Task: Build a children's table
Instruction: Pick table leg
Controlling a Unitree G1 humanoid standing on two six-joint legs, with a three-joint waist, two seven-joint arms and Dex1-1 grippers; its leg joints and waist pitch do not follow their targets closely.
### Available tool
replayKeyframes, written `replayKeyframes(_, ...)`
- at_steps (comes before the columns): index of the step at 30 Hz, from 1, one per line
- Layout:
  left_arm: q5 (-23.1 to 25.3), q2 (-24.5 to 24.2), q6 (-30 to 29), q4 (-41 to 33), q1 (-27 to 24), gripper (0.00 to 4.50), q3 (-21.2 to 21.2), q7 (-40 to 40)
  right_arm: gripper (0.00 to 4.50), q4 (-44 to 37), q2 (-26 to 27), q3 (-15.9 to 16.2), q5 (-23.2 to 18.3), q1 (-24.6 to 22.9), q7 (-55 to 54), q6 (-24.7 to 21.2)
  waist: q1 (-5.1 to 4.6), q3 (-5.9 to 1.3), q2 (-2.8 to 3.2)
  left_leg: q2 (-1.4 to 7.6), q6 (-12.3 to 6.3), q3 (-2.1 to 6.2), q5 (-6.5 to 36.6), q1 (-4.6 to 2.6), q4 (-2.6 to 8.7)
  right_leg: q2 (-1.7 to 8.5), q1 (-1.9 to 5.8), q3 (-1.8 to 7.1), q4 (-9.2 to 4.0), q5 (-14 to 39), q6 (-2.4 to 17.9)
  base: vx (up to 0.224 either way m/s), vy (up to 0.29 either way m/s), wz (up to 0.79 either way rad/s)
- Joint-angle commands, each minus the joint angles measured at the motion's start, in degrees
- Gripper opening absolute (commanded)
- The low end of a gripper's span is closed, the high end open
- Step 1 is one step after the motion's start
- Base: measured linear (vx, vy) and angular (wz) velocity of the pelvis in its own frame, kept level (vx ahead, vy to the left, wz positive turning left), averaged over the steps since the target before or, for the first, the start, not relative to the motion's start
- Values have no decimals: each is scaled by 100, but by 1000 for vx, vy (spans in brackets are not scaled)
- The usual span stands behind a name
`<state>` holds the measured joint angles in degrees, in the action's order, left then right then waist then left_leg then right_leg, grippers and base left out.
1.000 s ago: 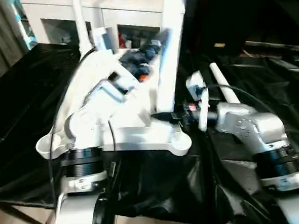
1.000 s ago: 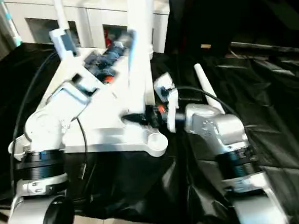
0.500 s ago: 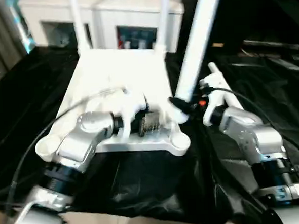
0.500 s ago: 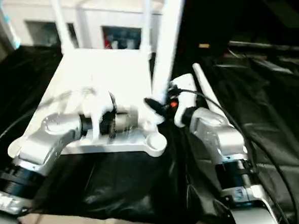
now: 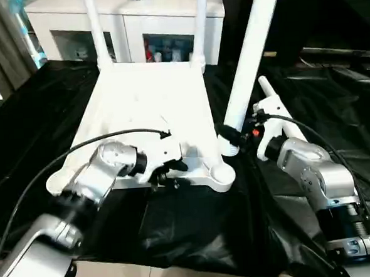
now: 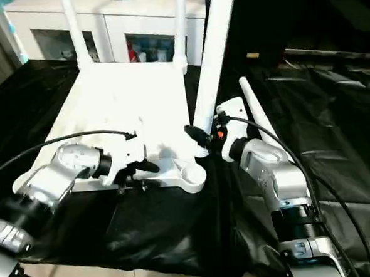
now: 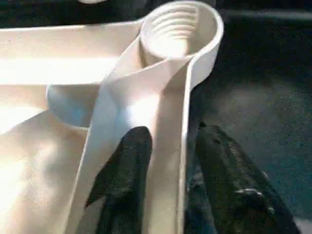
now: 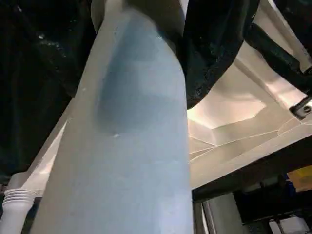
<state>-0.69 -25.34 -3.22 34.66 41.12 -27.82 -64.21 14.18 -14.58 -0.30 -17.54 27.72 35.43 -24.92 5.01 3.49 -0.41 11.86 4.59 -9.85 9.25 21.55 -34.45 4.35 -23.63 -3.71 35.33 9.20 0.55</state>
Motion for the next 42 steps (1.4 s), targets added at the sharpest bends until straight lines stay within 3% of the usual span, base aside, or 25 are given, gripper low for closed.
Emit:
replayKeyframes(1,101,42,113,147,119,141,-50,-64,190,-132,-37,-9,34,-5,17,44,-13,-460,104,64,212,9,1512,-108,405,304,332,231,-408,1216,1117,0,0,0)
replayKeyframes(3,100,60,126,255,152,120,-41,-190,190,-162,-35,2,32,-23,20,32,-10,-461,91,66,200,11,1514,-106,405,310,336,232,-402,1230,1142,0,0,0)
replayKeyframes(7,164,89,348,602,240,92,-1,-359,190,-143,-45,22,45,-48,23,59,-2,-460,126,61,190,17,1561,-111,405,312,332,229,-416,1316,1142,0,0,0)
replayKeyframes(18,182,208,584,1072,356,3,144,-493,190,-171,-32,56,49,-59,26,68,-8,-459,146,70,169,18,1608,-113,410,316,336,226,-420,1329,1191,0,0,0)
replayKeyframes(24,161,269,710,1267,381,0,211,-558,190,-177,-34,78,56,-75,54,77,-11,-465,137,63,131,11,1538,-103,406,320,351,229,-418,1222,1223,0,0,0)
replayKeyframes(29,-62,327,370,1003,164,0,501,-360,190,-344,-83,240,-17,-183,286,-103,-3,-455,135,85,107,17,1586,-110,416,328,354,226,-417,1308,1239,0,0,0)
replayKeyframes(30,-67,332,277,899,71,0,573,-202,190,-410,-113,321,-6,-250,353,-136,-9,-454,102,90,81,16,1555,-104,422,320,354,225,-416,1257,1237,0,0,0)
replayKeyframes(34,-206,415,-183,350,-344,0,794,267,190,-261,-91,336,98,-291,247,-97,-30,-446,100,98,82,20,1534,-87,421,343,355,227,-414,1379,1226,0,0,0)
replayKeyframes(36,-303,458,-396,-148,-661,0,882,376,190,-172,-84,349,144,-297,252,-52,-65,-444,36,95,48,11,1491,-85,419,345,348,225,-421,1567,1161,0,0,0)
replayKeyframes(37,-306,459,-402,-169,-675,0,885,379,190,-169,-83,349,146,-297,252,-50,-65,-444,36,95,48,11,1491,-85,419,345,348,225,-421,1567,1161,0,0,0)
replayKeyframes(38,-310,468,-500,-408,-821,0,906,425,190,-144,-80,350,152,-290,261,-47,-122,-426,-50,77,-7,-12,1486,-73,418,324,334,222,-477,1804,1052,0,0,0)
replayKeyframes(40,-222,455,-541,-754,-1070,0,890,567,190,-4,-76,362,197,-228,268,11,-146,-414,-54,91,-28,3,1439,-60,428,340,330,221,-469,2002,961,0,0,0)
replayKeyframes(41,-203,448,-552,-811,-1109,0,882,587,190,30,-80,368,198,-212,263,23,-160,-408,-20,85,-44,-4,1452,-74,423,334,301,229,-488,2088,929,0,0,0)
replayKeyframes(42,-188,443,-606,-915,-1167,0,885,606,190,84,-81,369,202,-186,264,37,-178,-401,-60,74,-49,-15,1525,-85,421,316,286,226,-512,2225,881,0,0,0)
